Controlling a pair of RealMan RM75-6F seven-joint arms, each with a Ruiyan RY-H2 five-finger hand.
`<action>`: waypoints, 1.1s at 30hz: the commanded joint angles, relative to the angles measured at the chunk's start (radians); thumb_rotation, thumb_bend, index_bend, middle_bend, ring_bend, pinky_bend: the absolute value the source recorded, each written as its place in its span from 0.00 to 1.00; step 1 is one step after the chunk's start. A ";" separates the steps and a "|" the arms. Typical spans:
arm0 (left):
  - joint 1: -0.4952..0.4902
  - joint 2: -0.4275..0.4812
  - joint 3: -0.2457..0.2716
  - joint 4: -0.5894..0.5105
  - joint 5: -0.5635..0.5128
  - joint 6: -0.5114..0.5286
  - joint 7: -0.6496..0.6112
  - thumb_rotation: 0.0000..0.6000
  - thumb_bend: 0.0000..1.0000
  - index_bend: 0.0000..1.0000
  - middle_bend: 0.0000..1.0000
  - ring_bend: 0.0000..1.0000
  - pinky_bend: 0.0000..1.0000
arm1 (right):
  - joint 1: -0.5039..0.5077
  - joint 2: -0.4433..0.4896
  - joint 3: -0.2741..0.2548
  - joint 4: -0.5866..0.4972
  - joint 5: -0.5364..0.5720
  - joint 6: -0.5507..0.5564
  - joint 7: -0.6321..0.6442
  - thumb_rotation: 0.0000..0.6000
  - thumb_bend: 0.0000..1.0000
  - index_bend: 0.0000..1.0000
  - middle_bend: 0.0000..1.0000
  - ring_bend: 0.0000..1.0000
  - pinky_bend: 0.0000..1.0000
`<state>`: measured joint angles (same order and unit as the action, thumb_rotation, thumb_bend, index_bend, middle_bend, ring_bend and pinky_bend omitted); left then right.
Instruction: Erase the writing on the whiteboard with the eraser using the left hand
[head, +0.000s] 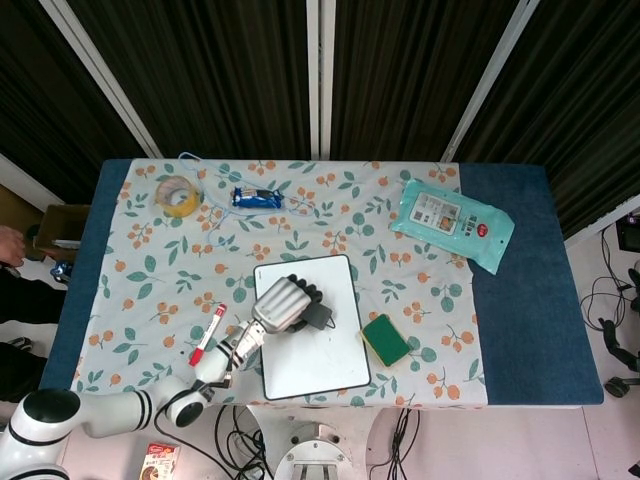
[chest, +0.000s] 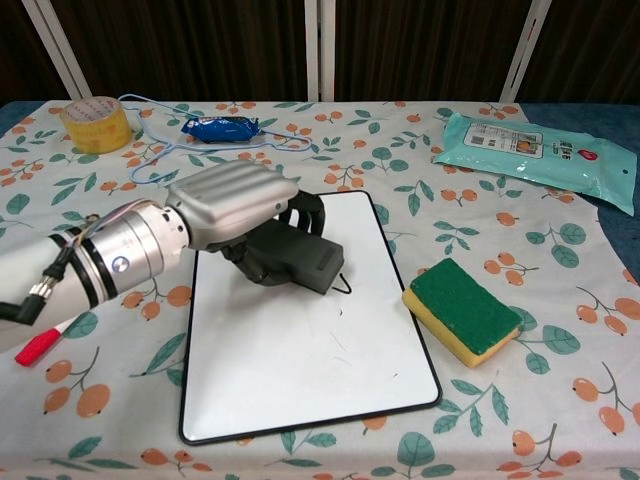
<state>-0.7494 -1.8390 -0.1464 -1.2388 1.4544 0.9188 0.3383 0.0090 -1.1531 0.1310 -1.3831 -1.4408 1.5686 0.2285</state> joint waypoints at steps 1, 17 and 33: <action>-0.016 -0.004 -0.013 0.020 -0.020 -0.016 -0.020 1.00 0.41 0.68 0.64 0.54 0.55 | 0.000 0.001 0.001 -0.003 0.000 0.001 -0.001 1.00 0.37 0.00 0.00 0.00 0.00; -0.064 -0.068 -0.004 0.023 -0.042 -0.027 -0.020 1.00 0.41 0.68 0.65 0.54 0.56 | -0.004 0.004 0.004 -0.001 0.008 -0.004 0.001 1.00 0.37 0.00 0.00 0.00 0.00; -0.021 -0.063 0.073 -0.135 -0.042 0.015 0.025 1.00 0.41 0.69 0.66 0.55 0.57 | -0.005 -0.001 0.005 0.015 0.007 -0.006 0.016 1.00 0.37 0.00 0.00 0.00 0.00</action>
<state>-0.7752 -1.9025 -0.0814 -1.3607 1.4130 0.9319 0.3588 0.0039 -1.1539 0.1357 -1.3681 -1.4339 1.5621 0.2449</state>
